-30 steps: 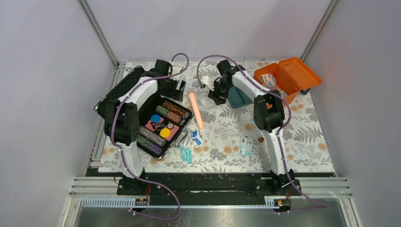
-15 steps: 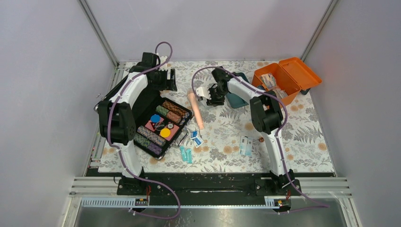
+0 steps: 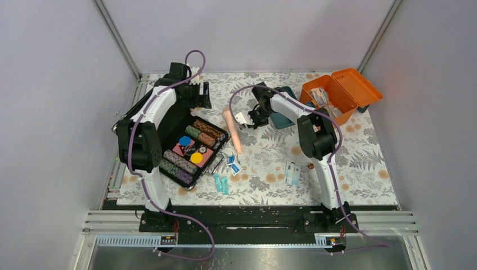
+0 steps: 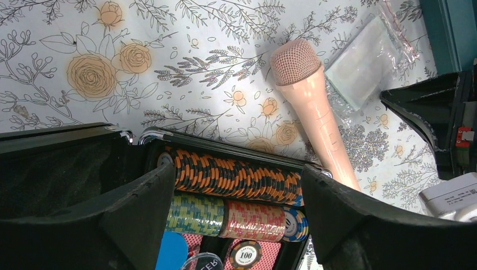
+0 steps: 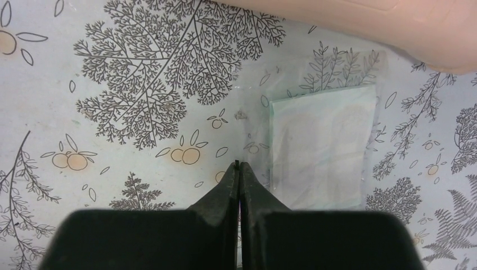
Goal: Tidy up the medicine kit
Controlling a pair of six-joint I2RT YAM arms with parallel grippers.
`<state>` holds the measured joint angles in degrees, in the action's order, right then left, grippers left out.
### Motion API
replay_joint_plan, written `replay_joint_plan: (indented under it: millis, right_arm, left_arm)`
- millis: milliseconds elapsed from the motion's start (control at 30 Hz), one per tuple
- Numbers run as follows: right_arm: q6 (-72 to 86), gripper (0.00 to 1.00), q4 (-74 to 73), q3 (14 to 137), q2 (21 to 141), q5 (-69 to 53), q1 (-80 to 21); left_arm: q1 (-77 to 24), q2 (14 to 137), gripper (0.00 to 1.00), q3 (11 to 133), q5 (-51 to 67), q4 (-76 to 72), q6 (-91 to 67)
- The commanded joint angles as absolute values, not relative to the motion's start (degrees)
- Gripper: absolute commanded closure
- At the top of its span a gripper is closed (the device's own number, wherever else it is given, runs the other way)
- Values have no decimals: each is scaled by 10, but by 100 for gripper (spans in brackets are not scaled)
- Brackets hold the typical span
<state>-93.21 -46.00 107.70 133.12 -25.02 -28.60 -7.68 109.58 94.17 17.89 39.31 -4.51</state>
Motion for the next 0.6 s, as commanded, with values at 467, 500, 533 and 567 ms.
replay_joint_plan:
  millis: [467, 500, 533, 567]
  right_arm:
    - [-497, 87, -254, 933, 1084, -282, -264]
    - [-445, 79, -231, 916, 1065, -264, -261]
    - [-393, 70, -202, 899, 1048, -237, -257]
    - [-347, 62, -193, 887, 1031, -221, -250]
  left_arm:
    - [-112, 1169, 25, 1038, 298, 322, -45]
    - [-120, 1185, 27, 1054, 302, 319, -44]
    - [-130, 1201, 31, 1069, 309, 318, -42]
    - [-138, 1218, 35, 1087, 315, 318, -42]
